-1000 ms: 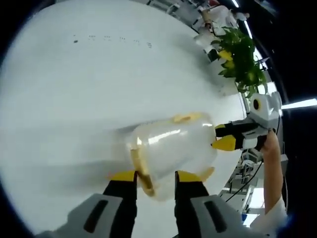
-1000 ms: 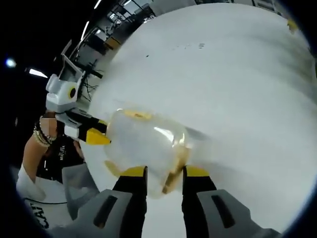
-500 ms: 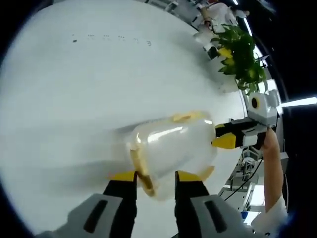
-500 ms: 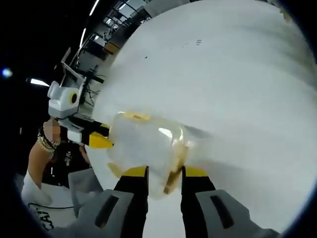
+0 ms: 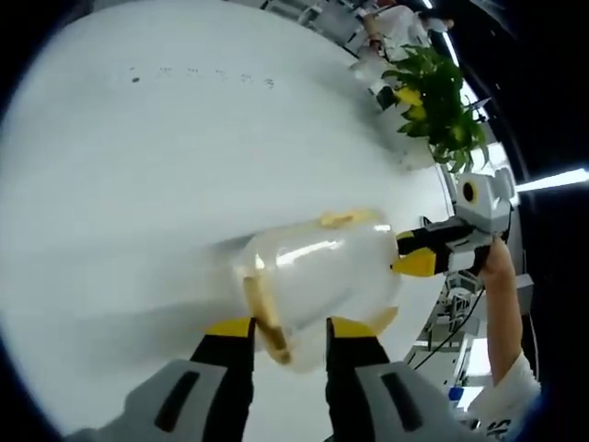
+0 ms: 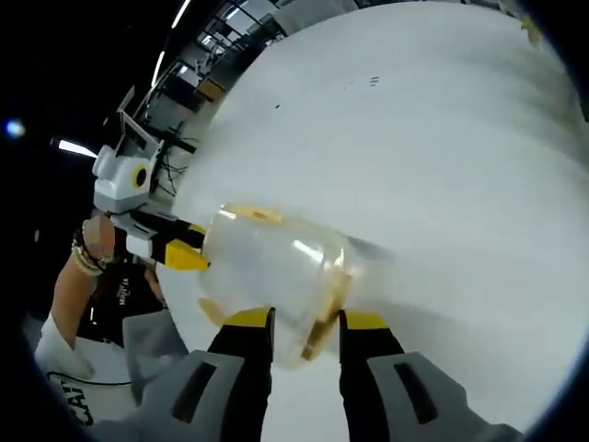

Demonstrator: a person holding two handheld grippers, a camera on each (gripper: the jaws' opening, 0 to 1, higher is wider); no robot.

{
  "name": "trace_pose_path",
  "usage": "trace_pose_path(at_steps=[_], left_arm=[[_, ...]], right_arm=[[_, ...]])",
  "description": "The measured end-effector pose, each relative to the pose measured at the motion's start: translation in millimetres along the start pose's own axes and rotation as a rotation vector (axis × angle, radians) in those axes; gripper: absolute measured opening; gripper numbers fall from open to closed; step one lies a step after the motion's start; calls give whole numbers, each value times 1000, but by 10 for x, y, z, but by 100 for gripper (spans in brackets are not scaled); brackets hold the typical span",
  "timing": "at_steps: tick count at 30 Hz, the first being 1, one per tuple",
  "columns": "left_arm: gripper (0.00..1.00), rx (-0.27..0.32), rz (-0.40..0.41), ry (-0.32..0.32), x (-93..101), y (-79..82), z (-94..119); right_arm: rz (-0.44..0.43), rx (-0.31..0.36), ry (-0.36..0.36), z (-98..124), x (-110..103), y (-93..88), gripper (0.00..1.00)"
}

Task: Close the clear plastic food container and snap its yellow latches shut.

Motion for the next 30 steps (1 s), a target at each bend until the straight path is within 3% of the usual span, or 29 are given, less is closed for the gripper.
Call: trace_pose_path(at_steps=[5,7,10,11,13,15,18,22,26,30], left_arm=[[19,30,-29,-24,-26,-47,42],[15,91,-50,-30,-45,9,117],[13,210,-33,-21,-63,128,268],[11,253,-57,0,-74,165,309],[3,282,-140,10,-6,173,326],[0,310,-217,-21,150,163,304],[0,326,-267,-49,345,105,242],[0,441,-358,-65,585,113,139],[0,472,-407,-58,706,116,15],[0,457,-422,-62,749,148,-103]], right_arm=[[74,37,-28,35,-20,-26,22],[136,67,-75,110,-14,20,17],[154,160,-86,237,-101,187,15],[154,182,-76,258,-138,215,13],[196,227,-47,269,-258,313,8],[223,264,-25,239,-379,388,0],[261,240,4,110,-538,429,0],[318,205,21,-86,-669,434,0],[338,163,17,-292,-722,428,0],[377,127,-13,-380,-707,428,0]])
Point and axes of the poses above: the point that each gripper's makers call its tool centre point, and the gripper's own axes: z roughly backward along the fingers, x roughly to its right, y roughly out of its top, the point moved 3 cm from there along z, roughly backward along the fingers, and after that the axes turned 4 degrees about -x, right-handed, at the moved point
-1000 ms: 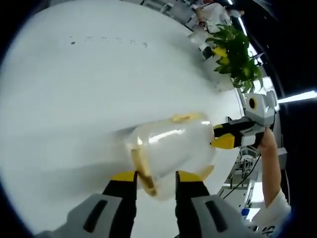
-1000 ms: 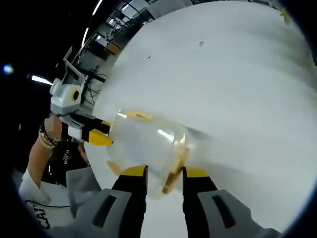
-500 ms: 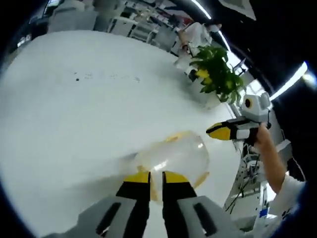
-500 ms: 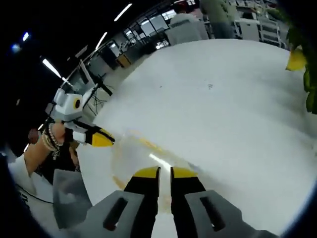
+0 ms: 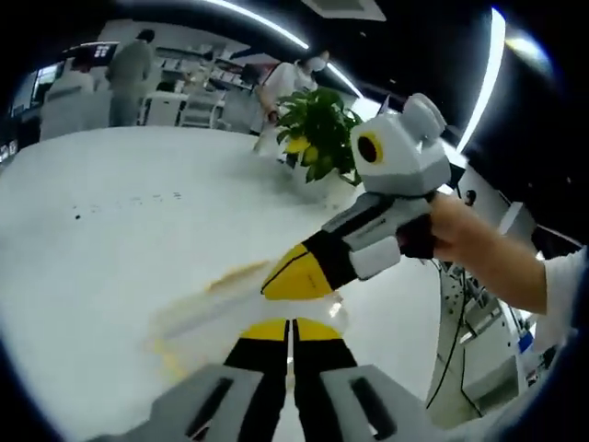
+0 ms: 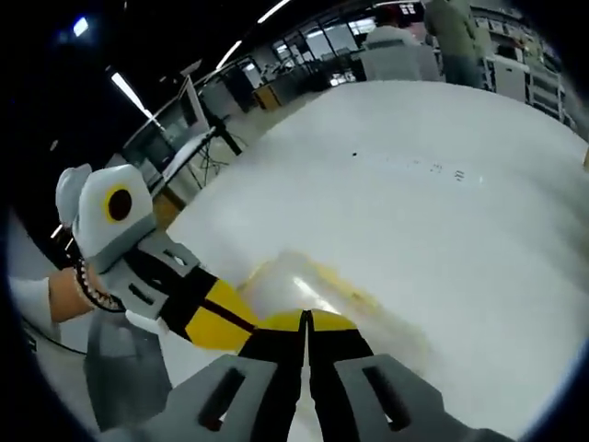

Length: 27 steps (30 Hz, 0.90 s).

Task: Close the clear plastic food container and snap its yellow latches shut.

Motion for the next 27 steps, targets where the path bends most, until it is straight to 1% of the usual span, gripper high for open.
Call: trace_pose_path(at_steps=[2,5,6,7,9,11,12,14,18,23,25,27], left_arm=[[0,0,-2,1,-13,-6,-44],[0,-19,3,-4,-16,-62,-69],[0,-35,13,-17,-4,-111,-69],[0,-38,18,-22,1,-129,-63],[0,-40,43,-38,31,-152,-50],[0,-33,89,-86,97,-149,-35],[0,-36,94,-89,96,-149,-28],[0,-42,79,-83,102,-162,-9],[0,-59,77,-100,164,-225,23],[0,-93,23,-102,243,-331,39],[0,-119,-6,-103,262,-394,33],[0,-139,-54,-79,248,-437,27]], right_arm=[[13,-8,-10,-17,35,18,0],[14,-12,-15,-16,76,57,0],[17,-5,-22,-7,101,92,0],[17,-1,-25,-4,114,110,0],[16,5,-28,-3,137,148,0],[14,7,-34,1,166,182,0],[13,9,-38,5,172,194,0],[17,11,-50,9,197,237,0],[30,17,-79,-1,241,311,0],[23,22,-88,-47,257,367,0],[28,16,-103,-64,278,368,0],[31,11,-120,-76,304,371,0]])
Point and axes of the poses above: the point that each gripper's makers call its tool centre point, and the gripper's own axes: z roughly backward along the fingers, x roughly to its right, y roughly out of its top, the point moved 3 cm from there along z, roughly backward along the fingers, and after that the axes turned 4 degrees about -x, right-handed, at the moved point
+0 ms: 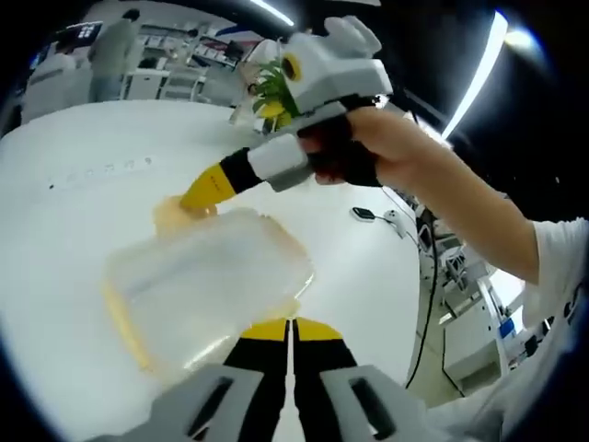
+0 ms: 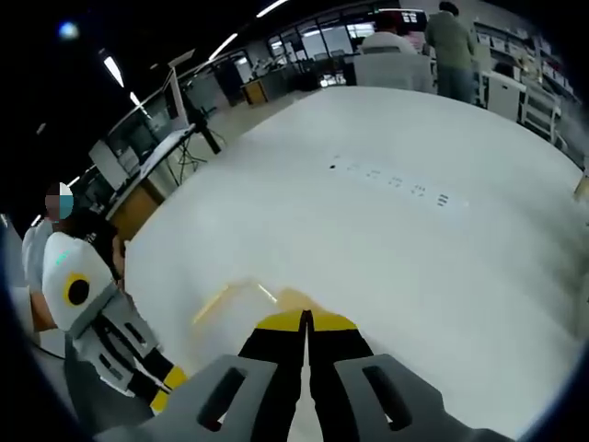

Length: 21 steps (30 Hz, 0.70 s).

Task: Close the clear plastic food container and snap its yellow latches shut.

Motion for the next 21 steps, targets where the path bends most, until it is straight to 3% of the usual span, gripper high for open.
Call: trace_pose_path(at_steps=[11,16,18,20,21], left_arm=[[0,-19,-23,2,8,-61,-37],[0,-33,-33,7,-7,-105,-34],[0,-17,-45,2,13,-78,7],[0,11,-113,-3,35,-2,59],[0,19,-209,13,27,39,87]], right_arm=[[-4,-43,-66,-112,178,-84,0],[-47,-46,-53,-123,223,-109,0],[-29,-18,-41,-86,209,-59,0],[-17,14,5,-28,143,23,0],[-6,28,20,22,114,74,0]])
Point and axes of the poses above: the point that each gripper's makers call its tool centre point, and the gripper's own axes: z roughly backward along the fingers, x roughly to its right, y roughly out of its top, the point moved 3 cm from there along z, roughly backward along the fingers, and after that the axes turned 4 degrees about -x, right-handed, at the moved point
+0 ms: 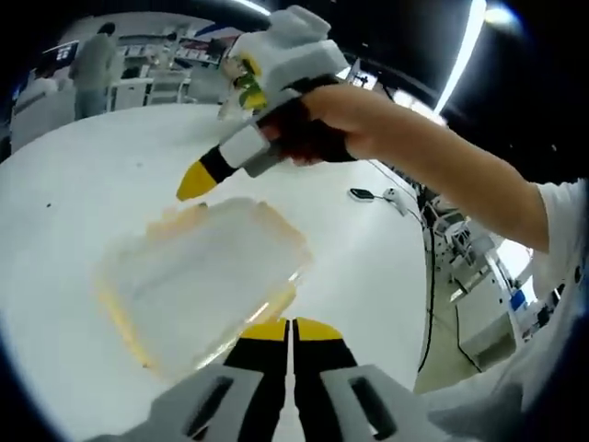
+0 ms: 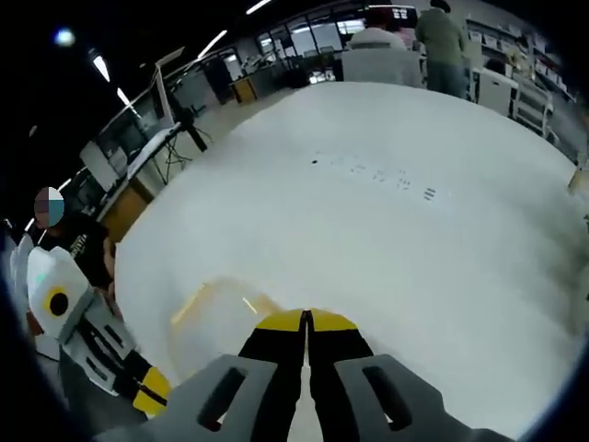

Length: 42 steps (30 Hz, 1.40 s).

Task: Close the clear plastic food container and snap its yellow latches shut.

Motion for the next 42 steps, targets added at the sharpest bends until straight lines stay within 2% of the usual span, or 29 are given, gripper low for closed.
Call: trace_pose_path(at_steps=[3,6,7,8,11,13,14,15,16,17,18,19,22,25,27,28,31,34,37,42], left_arm=[[0,0,-167,60,-64,65,42],[15,40,-270,59,-33,177,51],[24,57,-307,56,-23,215,38],[27,55,-326,68,-31,222,30],[26,-15,-443,90,-60,160,-50],[27,-41,-518,90,-63,120,-124],[28,-61,-551,111,-102,92,-157],[29,-110,-580,139,-157,41,-184],[31,-166,-611,186,-227,-6,-195],[32,-103,-618,196,-205,27,-201],[31,-127,-651,163,-198,30,-223],[31,-142,-631,163,-189,2,-223],[31,-158,-737,171,-209,7,-230],[31,-169,-742,172,-187,5,-240],[31,-170,-742,173,-187,27,-241],[31,-174,-744,173,-188,25,-246],[31,-188,-777,183,-165,17,-254],[31,-194,-774,179,-171,38,-260],[30,-222,-770,189,-162,42,-272],[30,-266,-793,208,-114,44,-288]], right_arm=[[95,16,30,96,-94,113,0],[213,-41,90,145,-249,102,1],[255,-65,95,150,-280,95,4],[308,-95,92,158,-299,74,7],[482,-215,59,142,-342,-10,17],[542,-296,66,99,-370,-79,24],[560,-329,64,77,-372,-111,26],[598,-386,52,44,-356,-156,30],[621,-415,37,22,-338,-173,31],[663,-460,28,-6,-319,-207,32],[677,-483,28,-29,-316,-224,32],[684,-504,29,-48,-315,-243,32],[695,-581,60,-89,-338,-310,34],[738,-622,60,-132,-340,-316,35],[737,-627,63,-149,-358,-305,35],[741,-653,69,-143,-353,-312,35],[737,-679,73,-151,-340,-313,37],[744,-707,92,-150,-353,-321,35],[743,-752,92,-166,-361,-322,36],[789,-822,86,-182,-380,-321,36]])
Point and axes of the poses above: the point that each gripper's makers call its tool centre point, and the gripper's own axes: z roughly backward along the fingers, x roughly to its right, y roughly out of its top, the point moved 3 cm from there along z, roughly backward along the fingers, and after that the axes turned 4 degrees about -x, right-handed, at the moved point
